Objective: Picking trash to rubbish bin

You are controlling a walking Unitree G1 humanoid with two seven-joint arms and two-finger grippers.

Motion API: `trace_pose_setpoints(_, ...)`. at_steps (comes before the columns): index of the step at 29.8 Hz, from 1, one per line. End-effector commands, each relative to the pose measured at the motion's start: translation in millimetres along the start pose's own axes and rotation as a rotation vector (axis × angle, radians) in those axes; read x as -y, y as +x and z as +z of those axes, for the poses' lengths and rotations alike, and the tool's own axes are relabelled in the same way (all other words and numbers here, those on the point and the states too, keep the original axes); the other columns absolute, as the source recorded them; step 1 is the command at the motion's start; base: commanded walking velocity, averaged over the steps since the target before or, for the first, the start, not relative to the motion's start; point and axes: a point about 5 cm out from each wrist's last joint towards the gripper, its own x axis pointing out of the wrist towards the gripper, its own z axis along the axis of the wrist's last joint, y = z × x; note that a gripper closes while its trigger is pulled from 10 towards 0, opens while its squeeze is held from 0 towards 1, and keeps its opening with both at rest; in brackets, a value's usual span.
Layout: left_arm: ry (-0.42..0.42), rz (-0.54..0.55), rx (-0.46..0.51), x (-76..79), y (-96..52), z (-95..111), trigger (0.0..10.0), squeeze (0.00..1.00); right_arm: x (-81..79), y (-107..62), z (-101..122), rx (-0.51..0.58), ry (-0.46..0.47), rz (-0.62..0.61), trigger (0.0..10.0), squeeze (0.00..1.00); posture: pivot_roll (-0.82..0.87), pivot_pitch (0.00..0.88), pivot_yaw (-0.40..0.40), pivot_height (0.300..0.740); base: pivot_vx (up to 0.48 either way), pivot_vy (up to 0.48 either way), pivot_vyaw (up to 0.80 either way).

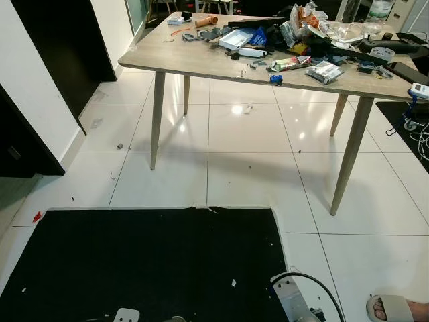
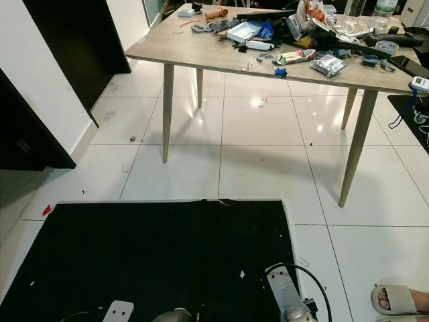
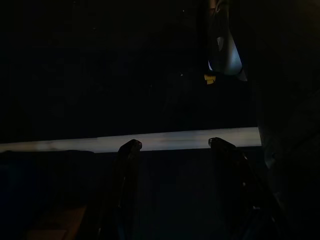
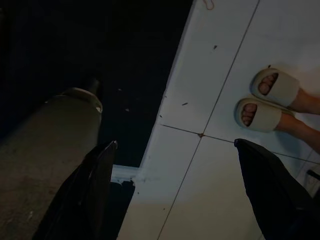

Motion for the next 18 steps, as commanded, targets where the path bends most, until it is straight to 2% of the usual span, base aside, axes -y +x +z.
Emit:
trace_pose_setpoints(1,-0.035,-0.033,0.044,11.8,1.8,7.2,10.0,0.00,-3.5,-0.5,-3.7,-0.014,0.006,0.001,10.0,0.00,0.06,0.075,0.041,0.740,0.244,0.000,0.00)
trace_pose_setpoints(11,-0.025,-0.048,0.044,13.4,2.0,7.9,10.0,0.00,-2.6,-0.4,-3.7,-0.014,0.013,-0.005,10.0,0.00,0.05,0.073,0.038,0.740,0.313,0.000,0.00)
trace_pose_setpoints(18,-0.020,-0.053,0.044,13.6,2.0,8.1,10.0,0.00,-2.6,-0.5,-4.9,-0.031,0.010,-0.008,10.0,0.00,0.05,0.073,0.038,0.740,0.366,0.000,-0.77)
